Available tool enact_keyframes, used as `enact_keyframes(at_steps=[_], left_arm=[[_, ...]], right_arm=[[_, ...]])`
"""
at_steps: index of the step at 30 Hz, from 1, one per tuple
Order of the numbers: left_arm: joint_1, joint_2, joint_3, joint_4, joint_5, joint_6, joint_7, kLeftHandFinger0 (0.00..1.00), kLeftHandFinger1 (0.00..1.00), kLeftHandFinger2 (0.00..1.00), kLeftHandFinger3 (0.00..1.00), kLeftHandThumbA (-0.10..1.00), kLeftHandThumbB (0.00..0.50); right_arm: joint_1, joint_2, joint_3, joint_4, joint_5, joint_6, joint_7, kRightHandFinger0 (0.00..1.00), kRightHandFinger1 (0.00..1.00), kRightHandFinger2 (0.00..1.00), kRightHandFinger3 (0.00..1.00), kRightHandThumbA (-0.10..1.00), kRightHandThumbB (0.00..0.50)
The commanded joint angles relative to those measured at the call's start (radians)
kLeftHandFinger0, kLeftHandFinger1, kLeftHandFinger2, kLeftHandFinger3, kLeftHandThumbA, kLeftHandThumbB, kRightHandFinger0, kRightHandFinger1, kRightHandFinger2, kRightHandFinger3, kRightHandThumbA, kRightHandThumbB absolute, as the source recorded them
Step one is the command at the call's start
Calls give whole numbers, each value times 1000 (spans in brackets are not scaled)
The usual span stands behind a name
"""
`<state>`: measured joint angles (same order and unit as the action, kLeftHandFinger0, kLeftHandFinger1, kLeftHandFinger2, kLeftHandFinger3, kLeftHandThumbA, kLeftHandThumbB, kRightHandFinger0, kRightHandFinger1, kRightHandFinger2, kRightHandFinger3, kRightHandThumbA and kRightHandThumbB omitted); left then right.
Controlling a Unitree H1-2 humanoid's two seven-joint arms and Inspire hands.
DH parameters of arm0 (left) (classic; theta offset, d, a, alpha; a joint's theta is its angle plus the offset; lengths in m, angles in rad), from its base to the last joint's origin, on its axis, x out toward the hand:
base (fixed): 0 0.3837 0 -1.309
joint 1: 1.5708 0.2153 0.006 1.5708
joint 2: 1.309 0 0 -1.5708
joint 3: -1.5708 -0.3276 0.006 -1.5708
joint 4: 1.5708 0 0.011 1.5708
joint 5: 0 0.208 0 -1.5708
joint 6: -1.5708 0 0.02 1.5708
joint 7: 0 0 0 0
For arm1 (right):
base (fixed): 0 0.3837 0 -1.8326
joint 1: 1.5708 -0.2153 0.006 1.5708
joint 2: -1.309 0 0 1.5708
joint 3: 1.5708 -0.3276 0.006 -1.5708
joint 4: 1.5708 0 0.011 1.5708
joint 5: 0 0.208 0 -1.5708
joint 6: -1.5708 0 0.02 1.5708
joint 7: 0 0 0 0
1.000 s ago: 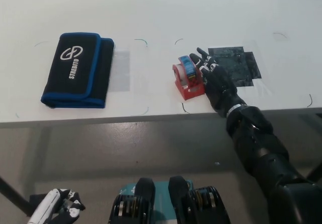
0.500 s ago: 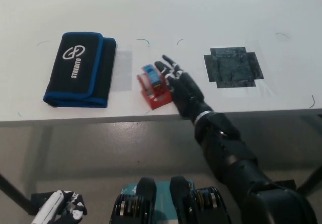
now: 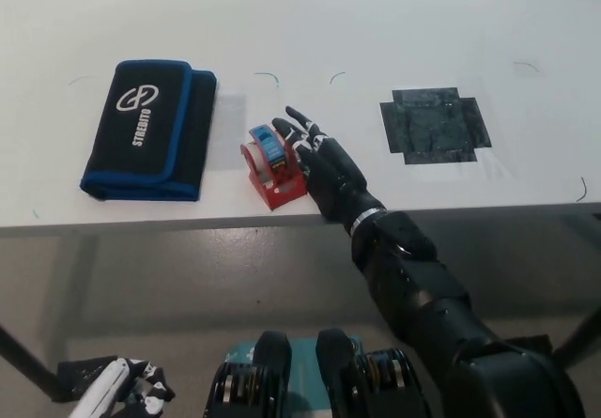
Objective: Use the right hand to move the tape on the right hand side to the notebook on the left hand side
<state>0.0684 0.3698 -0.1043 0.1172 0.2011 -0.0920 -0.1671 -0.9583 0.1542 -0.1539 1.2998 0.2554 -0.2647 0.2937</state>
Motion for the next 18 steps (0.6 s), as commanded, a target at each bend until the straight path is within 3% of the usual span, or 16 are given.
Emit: enact_keyframes(at_steps=[1, 10, 15, 18], left_arm=[[3, 13, 4, -29, 2, -11, -7, 166, 245, 435, 720, 22, 162], [13, 9, 0, -22, 3, -19, -4, 122, 224, 431, 712, 77, 176], [57, 23, 17, -39, -5, -14, -3, 37, 156, 359, 705, 51, 173], [62, 26, 12, -30, 12, -40, 5, 110, 222, 450, 708, 69, 169]], right_arm=[[-24, 35, 25, 17, -27, 32, 1, 1000, 1000, 1000, 1000, 1000, 490], [-13, -10, 36, -5, -27, 25, 14, 1000, 1000, 1000, 1000, 1000, 492], [24, -28, 66, -99, -62, -60, -27, 1000, 1000, 1000, 1000, 1000, 424], [71, -71, 98, -293, -94, -24, -21, 1000, 1000, 1000, 1000, 1000, 424]])
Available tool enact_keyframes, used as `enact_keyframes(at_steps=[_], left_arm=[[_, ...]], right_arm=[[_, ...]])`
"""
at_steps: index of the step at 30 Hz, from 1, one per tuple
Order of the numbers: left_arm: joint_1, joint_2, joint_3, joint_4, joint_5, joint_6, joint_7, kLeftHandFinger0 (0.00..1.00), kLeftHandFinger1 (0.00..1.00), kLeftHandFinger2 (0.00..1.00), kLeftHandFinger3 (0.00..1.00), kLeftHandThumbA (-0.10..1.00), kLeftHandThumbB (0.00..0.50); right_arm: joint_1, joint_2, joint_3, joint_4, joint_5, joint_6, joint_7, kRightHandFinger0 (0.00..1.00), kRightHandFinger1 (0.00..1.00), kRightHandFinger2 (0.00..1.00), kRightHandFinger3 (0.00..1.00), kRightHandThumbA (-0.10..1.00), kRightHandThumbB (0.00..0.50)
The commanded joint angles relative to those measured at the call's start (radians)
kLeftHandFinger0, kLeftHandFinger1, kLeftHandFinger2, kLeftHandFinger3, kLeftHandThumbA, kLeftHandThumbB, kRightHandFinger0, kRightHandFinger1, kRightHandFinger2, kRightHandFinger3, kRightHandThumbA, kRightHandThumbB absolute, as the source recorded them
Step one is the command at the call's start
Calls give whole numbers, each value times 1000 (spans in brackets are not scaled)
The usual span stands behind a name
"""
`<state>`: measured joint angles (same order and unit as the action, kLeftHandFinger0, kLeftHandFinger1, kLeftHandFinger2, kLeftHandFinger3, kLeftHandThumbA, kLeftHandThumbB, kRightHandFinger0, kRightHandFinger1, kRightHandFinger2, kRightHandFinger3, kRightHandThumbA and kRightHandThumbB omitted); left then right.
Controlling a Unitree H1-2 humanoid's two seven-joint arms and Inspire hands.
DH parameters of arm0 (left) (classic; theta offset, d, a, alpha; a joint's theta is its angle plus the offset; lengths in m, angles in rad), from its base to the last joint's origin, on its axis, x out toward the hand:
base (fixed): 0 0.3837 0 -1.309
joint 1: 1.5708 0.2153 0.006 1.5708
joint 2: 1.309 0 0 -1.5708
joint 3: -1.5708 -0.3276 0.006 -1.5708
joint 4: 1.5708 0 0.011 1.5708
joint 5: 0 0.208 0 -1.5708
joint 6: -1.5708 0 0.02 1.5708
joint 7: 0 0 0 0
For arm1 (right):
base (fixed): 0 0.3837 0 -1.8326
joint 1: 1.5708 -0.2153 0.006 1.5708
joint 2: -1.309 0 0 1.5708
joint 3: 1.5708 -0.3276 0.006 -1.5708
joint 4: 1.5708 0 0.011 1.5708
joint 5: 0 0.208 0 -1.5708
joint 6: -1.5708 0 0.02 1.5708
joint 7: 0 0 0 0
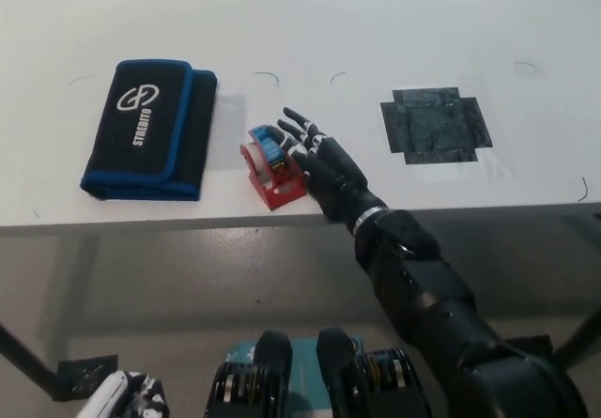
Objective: Use the right hand to move the tape on the right hand side to the notebook on the left hand side
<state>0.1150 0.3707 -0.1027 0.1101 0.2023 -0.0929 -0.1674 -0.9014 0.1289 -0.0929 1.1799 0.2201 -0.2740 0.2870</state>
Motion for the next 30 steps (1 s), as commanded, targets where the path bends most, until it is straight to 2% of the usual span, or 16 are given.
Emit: enact_keyframes(at_steps=[1, 4, 5, 7, 11, 13, 14, 16, 18, 21, 22, 25, 26, 27, 28, 30], left_arm=[[18, 23, 10, -21, 15, -40, 9, 97, 211, 438, 707, 72, 166], [8, 18, 15, -9, 9, -32, 10, 95, 209, 438, 703, 76, 169], [8, 18, 15, -13, 7, -20, 7, 84, 187, 397, 711, 74, 168], [3, 20, 16, -9, 3, -15, 2, 83, 181, 389, 715, 78, 172], [0, 23, 13, -2, 0, -28, -1, 32, 161, 386, 713, 56, 171], [-6, 20, 8, 10, 3, -40, 0, 55, 176, 397, 712, 57, 173], [-4, 19, 8, 4, 7, -38, 3, 71, 185, 392, 703, 57, 178], [4, 19, 6, -4, 12, -29, 4, 82, 206, 436, 703, 58, 173], [6, 18, 2, -4, 21, -19, 5, 102, 217, 430, 727, 56, 158], [14, 22, 6, -9, 11, -18, 1, 117, 217, 418, 714, 83, 170], [8, 21, 6, -8, 7, -15, -2, 90, 197, 393, 708, 78, 170], [-7, 21, 4, -5, 2, -11, -10, 158, 241, 424, 715, 85, 170], [-12, 20, 3, -2, 8, -20, -5, 157, 239, 425, 711, 87, 174], [-10, 19, 3, -8, 8, -14, -4, 104, 209, 408, 705, 64, 172], [-9, 21, 6, -12, 6, -11, -5, 75, 191, 382, 693, 61, 176], [-8, 23, 11, -14, 0, -12, -5, 50, 170, 355, 688, 51, 176]], right_arm=[[26, -56, 45, -215, -65, -2, -7, 1000, 1000, 1000, 1000, 1000, 419], [52, -91, 56, -365, -59, 58, 15, 1000, 1000, 1000, 1000, 1000, 438], [78, -104, 55, -465, -51, 81, 18, 1000, 1000, 1000, 1000, 1000, 474], [114, -121, 63, -586, -51, 137, 19, 1000, 1000, 1000, 1000, 1000, 489], [199, -175, 87, -848, -66, 202, 27, 1000, 1000, 1000, 1000, 1000, 500], [225, -192, 92, -914, -65, 206, 32, 1000, 1000, 1000, 1000, 1000, 500], [263, -209, 101, -989, -101, 183, 26, 1000, 1000, 1000, 1000, 1000, 463], [289, -215, 107, -1030, -110, 185, 19, 1000, 1000, 1000, 1000, 1000, 453], [365, -238, 120, -1135, -124, 172, 33, 1000, 1000, 1000, 1000, 1000, 456], [446, -253, 135, -1226, -168, 154, 21, 1000, 1000, 1000, 1000, 1000, 500], [479, -265, 135, -1245, -227, 109, 5, 1000, 1000, 1000, 1000, 1000, 500], [585, -282, 117, -1277, -291, -3, -26, 1000, 1000, 1000, 1000, 1000, 500], [622, -285, 111, -1298, -292, -7, -31, 1000, 1000, 1000, 1000, 1000, 500], [653, -286, 108, -1309, -285, -19, -31, 1000, 1000, 1000, 1000, 1000, 495], [681, -287, 106, -1308, -291, -43, -33, 1000, 1000, 1000, 1000, 1000, 439], [748, -294, 105, -1312, -329, -82, -50, 1000, 1000, 1000, 1000, 1000, 428]])
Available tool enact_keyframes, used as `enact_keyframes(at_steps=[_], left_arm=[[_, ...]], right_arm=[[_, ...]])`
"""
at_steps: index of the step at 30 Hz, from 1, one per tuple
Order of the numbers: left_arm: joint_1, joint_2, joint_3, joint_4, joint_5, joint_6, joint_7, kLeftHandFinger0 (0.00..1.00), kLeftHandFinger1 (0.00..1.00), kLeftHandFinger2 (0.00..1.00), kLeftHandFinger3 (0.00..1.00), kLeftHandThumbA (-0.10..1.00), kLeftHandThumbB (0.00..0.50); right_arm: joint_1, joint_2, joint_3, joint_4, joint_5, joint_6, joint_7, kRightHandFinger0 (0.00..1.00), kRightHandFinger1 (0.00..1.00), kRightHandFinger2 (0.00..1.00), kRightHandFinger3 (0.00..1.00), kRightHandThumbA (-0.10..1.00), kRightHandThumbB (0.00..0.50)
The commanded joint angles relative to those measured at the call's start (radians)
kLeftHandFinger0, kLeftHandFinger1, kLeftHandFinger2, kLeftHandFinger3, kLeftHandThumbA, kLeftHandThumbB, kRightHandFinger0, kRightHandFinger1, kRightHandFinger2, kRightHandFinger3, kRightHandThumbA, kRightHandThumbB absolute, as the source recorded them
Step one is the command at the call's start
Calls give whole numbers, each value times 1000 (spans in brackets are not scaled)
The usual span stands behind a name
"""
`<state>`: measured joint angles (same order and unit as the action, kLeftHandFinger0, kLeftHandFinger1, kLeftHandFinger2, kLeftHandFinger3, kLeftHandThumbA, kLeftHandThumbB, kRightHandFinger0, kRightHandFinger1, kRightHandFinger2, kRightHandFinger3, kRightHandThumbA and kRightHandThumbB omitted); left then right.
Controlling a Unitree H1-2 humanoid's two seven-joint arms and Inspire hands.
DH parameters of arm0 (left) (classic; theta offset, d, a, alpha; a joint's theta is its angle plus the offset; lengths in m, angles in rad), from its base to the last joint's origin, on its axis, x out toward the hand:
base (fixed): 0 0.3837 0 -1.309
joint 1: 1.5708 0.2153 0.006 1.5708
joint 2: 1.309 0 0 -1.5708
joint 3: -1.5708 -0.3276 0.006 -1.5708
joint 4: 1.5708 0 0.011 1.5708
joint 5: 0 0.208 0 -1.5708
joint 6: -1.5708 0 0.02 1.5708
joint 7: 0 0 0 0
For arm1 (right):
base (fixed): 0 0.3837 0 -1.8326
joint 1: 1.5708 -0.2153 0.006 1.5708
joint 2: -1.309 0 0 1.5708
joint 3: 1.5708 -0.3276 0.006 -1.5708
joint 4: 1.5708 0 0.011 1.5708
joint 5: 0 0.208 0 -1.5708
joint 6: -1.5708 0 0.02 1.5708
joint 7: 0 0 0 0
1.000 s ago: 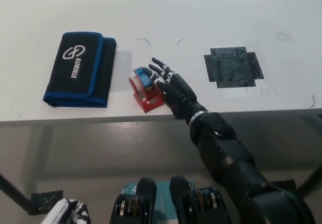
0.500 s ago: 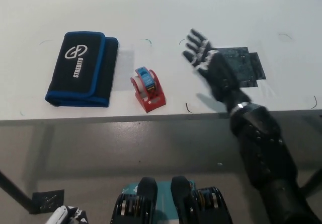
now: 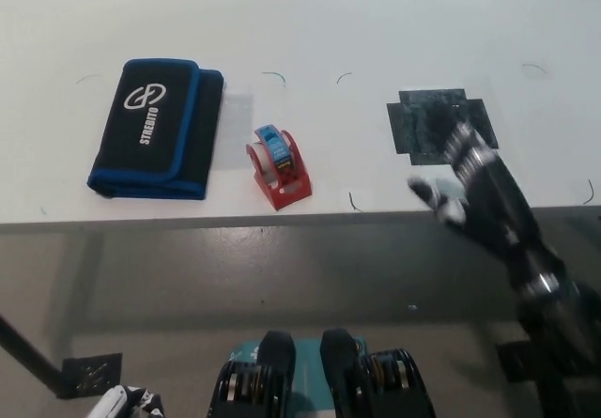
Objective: Use the right hand to move the tape on the right hand side to the notebook on the left hand side
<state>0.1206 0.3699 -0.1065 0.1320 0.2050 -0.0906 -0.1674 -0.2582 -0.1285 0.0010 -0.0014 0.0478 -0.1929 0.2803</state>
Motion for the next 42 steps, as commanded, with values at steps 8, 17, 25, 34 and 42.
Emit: enact_keyframes(at_steps=[8, 17, 25, 34, 42], left_arm=[[-26, 29, 16, -44, -1, -11, -10, 36, 153, 361, 712, 129, 143], [14, 18, 7, -51, 22, -23, 8, 43, 163, 350, 708, 135, 156], [13, 13, 4, -33, 28, -27, 7, 3, 114, 311, 688, 118, 159], [-21, 28, 23, -58, 24, -12, 3, 64, 166, 360, 705, 127, 167], [-48, 25, 24, -43, 24, -38, 7, 77, 186, 413, 700, 105, 171]], right_arm=[[369, -78, -5, -49, -243, -262, -107, 1000, 1000, 1000, 1000, 1000, 265], [407, -91, 34, 89, -282, -277, -132, 1000, 1000, 1000, 1000, 1000, 178], [374, -143, 84, 132, -409, -277, -213, 1000, 1000, 1000, 1000, 1000, 205], [314, -151, 114, 125, -465, -257, -204, 1000, 1000, 1000, 1000, 1000, 305], [298, -176, 116, 113, -453, -254, -195, 1000, 1000, 1000, 1000, 1000, 309]])
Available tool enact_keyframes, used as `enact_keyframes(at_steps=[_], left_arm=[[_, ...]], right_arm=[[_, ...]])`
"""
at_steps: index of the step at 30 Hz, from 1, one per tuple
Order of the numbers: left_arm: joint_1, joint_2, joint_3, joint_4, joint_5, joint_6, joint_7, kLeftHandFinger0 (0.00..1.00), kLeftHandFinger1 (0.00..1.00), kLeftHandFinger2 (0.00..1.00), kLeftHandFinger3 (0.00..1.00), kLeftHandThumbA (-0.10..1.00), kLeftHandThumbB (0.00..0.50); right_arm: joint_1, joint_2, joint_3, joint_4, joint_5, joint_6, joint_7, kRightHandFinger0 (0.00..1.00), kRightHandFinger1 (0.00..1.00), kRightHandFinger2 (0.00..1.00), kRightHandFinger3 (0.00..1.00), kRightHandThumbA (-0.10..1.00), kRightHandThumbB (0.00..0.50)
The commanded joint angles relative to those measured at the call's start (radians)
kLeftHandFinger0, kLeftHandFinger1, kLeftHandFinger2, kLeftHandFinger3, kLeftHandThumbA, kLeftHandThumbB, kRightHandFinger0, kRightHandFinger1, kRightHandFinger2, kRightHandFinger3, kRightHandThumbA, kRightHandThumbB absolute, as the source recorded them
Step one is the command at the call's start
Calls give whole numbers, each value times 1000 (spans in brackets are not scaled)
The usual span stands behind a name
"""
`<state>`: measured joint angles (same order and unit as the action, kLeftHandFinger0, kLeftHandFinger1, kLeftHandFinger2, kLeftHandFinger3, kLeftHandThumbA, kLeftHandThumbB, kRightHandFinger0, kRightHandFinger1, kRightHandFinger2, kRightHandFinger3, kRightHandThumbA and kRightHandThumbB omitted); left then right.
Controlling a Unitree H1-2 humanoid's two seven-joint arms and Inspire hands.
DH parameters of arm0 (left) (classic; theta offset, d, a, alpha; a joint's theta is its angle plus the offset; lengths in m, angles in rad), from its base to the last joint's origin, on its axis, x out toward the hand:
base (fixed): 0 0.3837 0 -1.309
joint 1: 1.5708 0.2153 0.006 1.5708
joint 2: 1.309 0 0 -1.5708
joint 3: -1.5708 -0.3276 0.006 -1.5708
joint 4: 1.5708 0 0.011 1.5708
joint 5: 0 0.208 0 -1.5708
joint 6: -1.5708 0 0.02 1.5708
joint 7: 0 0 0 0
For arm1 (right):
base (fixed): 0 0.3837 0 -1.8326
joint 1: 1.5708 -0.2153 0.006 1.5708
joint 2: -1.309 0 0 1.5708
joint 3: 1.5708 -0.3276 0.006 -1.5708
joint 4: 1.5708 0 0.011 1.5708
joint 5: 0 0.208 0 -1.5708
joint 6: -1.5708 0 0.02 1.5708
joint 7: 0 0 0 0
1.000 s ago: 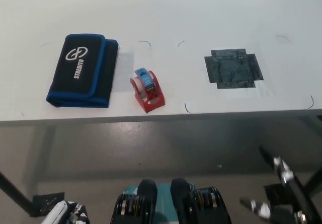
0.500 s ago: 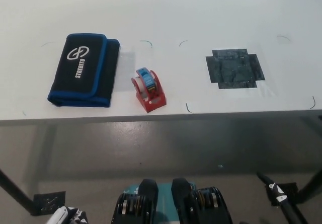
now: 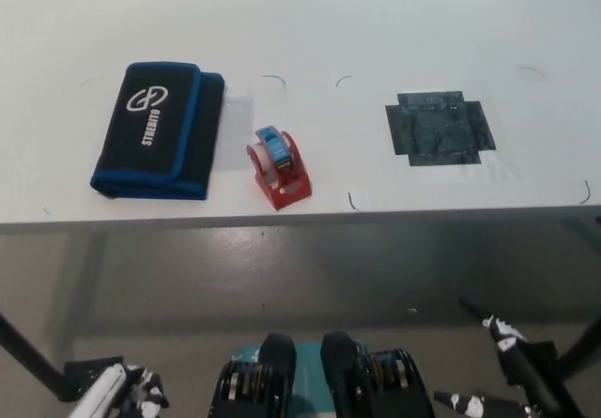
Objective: Use the right hand to move the tape on the right hand side to the notebook on the left hand side
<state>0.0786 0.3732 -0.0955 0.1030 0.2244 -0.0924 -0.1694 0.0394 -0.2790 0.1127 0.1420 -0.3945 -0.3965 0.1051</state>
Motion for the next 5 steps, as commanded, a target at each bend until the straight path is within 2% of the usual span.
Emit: enact_keyframes(at_steps=[1, 5], left_arm=[[-8, 20, 14, -13, -1, -32, 6, 59, 170, 401, 701, 113, 178], [-4, 20, 16, -22, -2, -20, 4, 59, 165, 382, 704, 108, 169]], right_arm=[[-2, -29, 7, -30, -19, -45, -17, 1000, 1000, 1000, 1000, 1000, 331], [-7, -30, 14, -28, -1, -34, -5, 1000, 1000, 1000, 1000, 1000, 344]])
